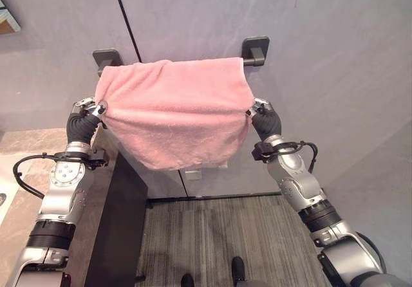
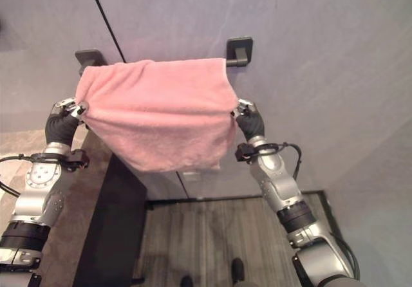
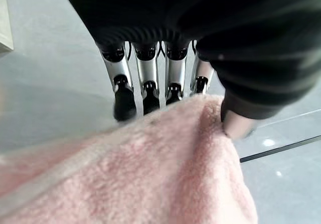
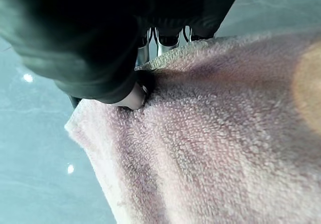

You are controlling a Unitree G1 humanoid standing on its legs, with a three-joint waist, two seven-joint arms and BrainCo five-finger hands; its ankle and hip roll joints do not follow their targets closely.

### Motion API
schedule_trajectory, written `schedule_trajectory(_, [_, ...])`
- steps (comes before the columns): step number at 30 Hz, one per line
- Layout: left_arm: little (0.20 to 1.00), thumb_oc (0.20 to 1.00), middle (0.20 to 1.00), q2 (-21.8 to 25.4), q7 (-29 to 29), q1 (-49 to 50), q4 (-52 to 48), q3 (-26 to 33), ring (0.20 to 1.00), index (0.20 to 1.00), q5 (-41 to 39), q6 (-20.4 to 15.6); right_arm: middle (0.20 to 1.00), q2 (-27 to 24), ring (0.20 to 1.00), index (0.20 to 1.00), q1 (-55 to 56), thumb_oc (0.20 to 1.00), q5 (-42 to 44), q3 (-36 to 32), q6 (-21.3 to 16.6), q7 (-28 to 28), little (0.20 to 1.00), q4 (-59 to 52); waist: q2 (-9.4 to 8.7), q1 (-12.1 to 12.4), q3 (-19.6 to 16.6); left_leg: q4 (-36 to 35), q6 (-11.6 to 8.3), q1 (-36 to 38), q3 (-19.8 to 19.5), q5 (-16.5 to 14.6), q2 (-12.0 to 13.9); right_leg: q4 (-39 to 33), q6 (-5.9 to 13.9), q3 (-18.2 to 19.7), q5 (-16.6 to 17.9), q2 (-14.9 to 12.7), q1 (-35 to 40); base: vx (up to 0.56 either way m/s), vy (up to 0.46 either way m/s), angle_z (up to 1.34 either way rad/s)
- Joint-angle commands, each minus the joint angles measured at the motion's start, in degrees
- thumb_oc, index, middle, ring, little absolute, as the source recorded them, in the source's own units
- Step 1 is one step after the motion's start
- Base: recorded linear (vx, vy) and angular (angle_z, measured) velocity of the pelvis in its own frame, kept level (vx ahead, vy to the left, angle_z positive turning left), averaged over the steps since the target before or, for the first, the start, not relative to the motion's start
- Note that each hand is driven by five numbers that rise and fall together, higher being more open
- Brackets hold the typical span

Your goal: Put brush and paste in cup on sink, flatten towel.

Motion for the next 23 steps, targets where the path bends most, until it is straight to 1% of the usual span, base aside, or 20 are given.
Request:
schedule_trajectory(1, [1.0,1.0,1.0,6.1,1.8,-1.8,3.2,0.2,1.0,1.0,5.2,-0.1,1.0,-1.0,1.0,1.0,-2.0,1.0,-1.8,-4.0,-1.4,-0.9,1.0,1.2,-2.03,0.5,-2.2,0.2,-0.8,2.3,-0.6,-2.9,-0.9,0.4,5.46,-1.0,-7.9,-4.2,6.9,0.0,0.0,0.0])
schedule_trajectory(2, [1.0,1.0,1.0,6.5,0.4,0.3,2.9,0.3,1.0,1.0,7.0,1.1,1.0,-2.6,1.0,1.0,-0.5,1.0,-3.3,-4.7,-0.2,-0.3,1.0,1.0,-1.98,0.4,-2.4,0.2,-0.8,2.7,-0.5,-2.9,-0.9,0.4,5.47,-1.0,-8.0,-4.3,7.3,0.0,0.0,0.0])
schedule_trajectory(5, [1.0,1.0,1.0,6.0,-1.6,5.0,2.4,1.0,1.0,1.0,10.0,2.5,1.0,-4.8,1.0,1.0,2.2,1.0,-5.9,-6.1,1.4,1.0,1.0,1.9,-1.74,0.3,-2.9,0.2,-0.77,3.5,-0.5,-3.2,-0.9,0.4,5.51,-1.1,-8.3,-4.3,8.3,0.0,0.0,0.0])
schedule_trajectory(6, [1.0,1.0,1.0,5.2,-3.3,8.0,2.4,1.6,1.0,1.0,10.3,3.0,1.0,-6.3,1.0,1.0,3.7,1.0,-7.0,-7.1,2.0,1.5,1.0,2.3,-1.61,0.2,-3.2,0.2,-0.76,4.0,-0.5,-3.3,-0.9,0.4,5.48,-1.2,-8.4,-4.3,8.8,0.0,0.0,0.0])
schedule_trajectory(8, [1.0,1.0,1.0,2.1,-3.6,11.6,3.8,2.1,1.0,1.0,12.1,3.9,1.0,-7.1,1.0,1.0,6.6,1.0,-8.6,-8.8,2.4,1.9,1.0,3.8,-1.57,0.0,-3.7,0.2,-0.79,4.6,-0.6,-3.3,-0.8,0.4,5.37,-1.3,-8.5,-4.2,9.6,-0.04,-0.008,0.01])
schedule_trajectory(9, [1.0,1.0,1.0,0.3,-3.5,11.4,6.7,1.6,1.0,1.0,12.5,4.0,1.0,-7.1,1.0,1.0,7.5,1.0,-9.0,-9.1,2.2,2.0,1.0,3.9,-1.49,-0.2,-3.8,0.2,-0.8,4.8,-0.6,-3.3,-0.8,0.4,5.31,-1.4,-8.6,-4.2,9.8,-0.04,-0.004,0.02])
schedule_trajectory(10, [1.0,1.0,1.0,-1.6,-3.1,12.2,7.6,1.8,1.0,1.0,12.6,3.9,1.0,-7.0,1.0,1.0,8.9,1.0,-9.6,-9.8,2.1,2.1,1.0,4.4,-1.43,-0.4,-3.9,0.2,-0.82,4.9,-0.7,-3.3,-0.7,0.4,5.22,-1.5,-8.6,-4.2,10.0,-0.07,0.001,0.05])
schedule_trajectory(11, [1.0,1.0,1.0,-5.1,-2.9,14.0,9.5,2.0,1.0,1.0,12.4,4.0,1.0,-7.0,1.0,1.0,11.8,1.0,-11.8,-11.3,2.0,1.8,1.0,4.9,-1.42,-0.7,-4.0,0.2,-0.8,5.1,-0.9,-3.2,-0.7,0.6,5.05,-1.6,-8.6,-4.2,10.1,-0.09,0.003,0.06])
schedule_trajectory(12, [1.0,1.0,1.0,-7.0,-2.7,14.9,11.0,2.1,1.0,1.0,12.6,4.0,1.0,-6.9,1.0,1.0,13.8,1.0,-13.3,-12.3,1.7,1.6,1.0,5.3,-1.36,-0.9,-4.0,0.2,-0.8,5.1,-1.0,-3.1,-0.7,0.7,4.99,-1.7,-8.6,-4.1,10.1,-0.22,0.019,0.04])
schedule_trajectory(13, [1.0,1.0,1.0,-15.1,-1.9,18.6,17.0,2.1,1.0,1.0,12.5,3.4,1.0,-6.2,1.0,1.0,22.6,1.0,-20.7,-13.8,1.2,2.1,1.0,8.3,-1.33,-1.6,-3.7,0.2,-0.77,4.4,-1.2,-2.3,-0.6,0.7,4.86,-1.9,-8.0,-4.2,9.5,-0.18,0.017,0.1])
schedule_trajectory(14, [1.0,1.0,1.0,-15.2,-1.9,18.6,17.1,2.1,1.0,1.0,12.5,3.3,1.0,-6.2,1.0,1.0,22.7,1.0,-20.7,-13.8,1.2,2.1,1.0,8.2,-1.29,-1.6,-3.8,0.2,-0.77,4.3,-1.3,-2.3,-0.6,0.7,4.86,-1.9,-8.0,-4.2,9.4,-0.24,0.014,0.14])
schedule_trajectory(15, [1.0,1.0,1.0,-17.7,-1.9,19.5,20.9,1.7,1.0,1.0,12.9,2.9,1.0,-5.8,1.0,1.0,26.1,1.0,-22.0,-13.2,1.1,3.1,1.0,11.2,-1.47,-1.8,-3.4,0.2,-0.79,3.7,-1.4,-1.8,-0.6,0.6,4.87,-1.7,-7.6,-4.2,8.7,-0.16,0.0,0.09])
schedule_trajectory(16, [1.0,1.0,1.0,-20.0,-1.9,20.4,24.7,0.8,1.0,1.0,13.0,2.7,1.0,-4.3,1.0,1.0,28.2,1.0,-20.6,-13.0,0.9,3.9,1.0,15.1,-1.51,-2.0,-3.1,0.2,-0.81,2.9,-1.5,-1.5,-0.6,0.5,4.9,-1.6,-7.1,-4.2,8.0,-0.16,0.0,0.01])
schedule_trajectory(17, [1.0,1.0,1.0,-20.0,-1.9,20.3,24.8,0.8,1.0,1.0,13.0,2.7,1.0,-4.3,1.0,1.0,28.2,1.0,-20.6,-12.9,0.8,3.9,1.0,15.2,-1.5,-2.0,-3.1,0.2,-0.81,2.9,-1.5,-1.5,-0.6,0.5,4.91,-1.6,-7.1,-4.2,7.9,-0.14,-0.005,-0.04])
schedule_trajectory(18, [1.0,1.0,1.0,-22.3,-1.8,20.9,29.3,0.2,1.0,1.0,12.2,2.7,1.0,-2.1,1.0,1.0,29.7,1.0,-18.1,-13.0,0.2,4.2,1.0,20.6,-1.68,-2.2,-2.8,0.2,-0.85,2.1,-1.7,-1.1,-0.6,0.4,4.94,-1.4,-6.8,-4.2,7.2,-0.08,-0.014,-0.02])
schedule_trajectory(19, [1.0,1.0,1.0,-23.2,-1.7,21.4,30.3,0.0,1.0,1.0,11.2,2.5,1.0,-0.8,1.0,1.0,30.4,1.0,-16.4,-13.3,-0.2,4.0,1.0,23.7,-1.83,-2.1,-2.7,0.2,-0.89,1.8,-1.8,-1.0,-0.5,0.4,4.93,-1.4,-6.7,-4.2,7.0,-0.09,-0.019,-0.04])
schedule_trajectory(20, [1.0,1.0,1.0,-23.7,-1.9,21.8,30.5,-0.1,1.0,1.0,10.7,2.4,1.0,-0.3,1.0,1.0,30.7,1.0,-15.4,-13.3,-0.5,4.4,1.0,24.3,-1.92,-2.2,-2.6,0.2,-0.93,1.7,-1.9,-1.0,-0.5,0.4,4.92,-1.4,-6.7,-4.2,7.0,0.0,0.0,0.0])
schedule_trajectory(21, [1.0,1.0,1.0,-24.5,-2.0,22.2,31.4,-0.5,1.0,1.0,10.0,2.3,1.0,0.8,1.0,1.0,31.1,1.0,-13.2,-13.3,-0.9,4.8,1.0,27.9,-2.12,-2.2,-2.6,0.2,-0.94,1.7,-2.1,-1.0,-0.5,0.4,4.92,-1.4,-6.5,-4.2,7.1,0.0,0.0,0.0])
schedule_trajectory(23, [1.0,1.0,1.0,-24.8,-1.9,22.3,32.5,-1.0,1.0,1.0,10.1,2.4,1.0,1.0,1.0,1.0,31.0,1.0,-13.4,-12.7,-1.1,5.0,1.0,29.3,-2.25,-2.2,-2.6,0.2,-0.98,1.8,-2.2,-1.0,-0.5,0.4,4.94,-1.5,-6.5,-4.2,7.2,0.0,0.0,0.0])
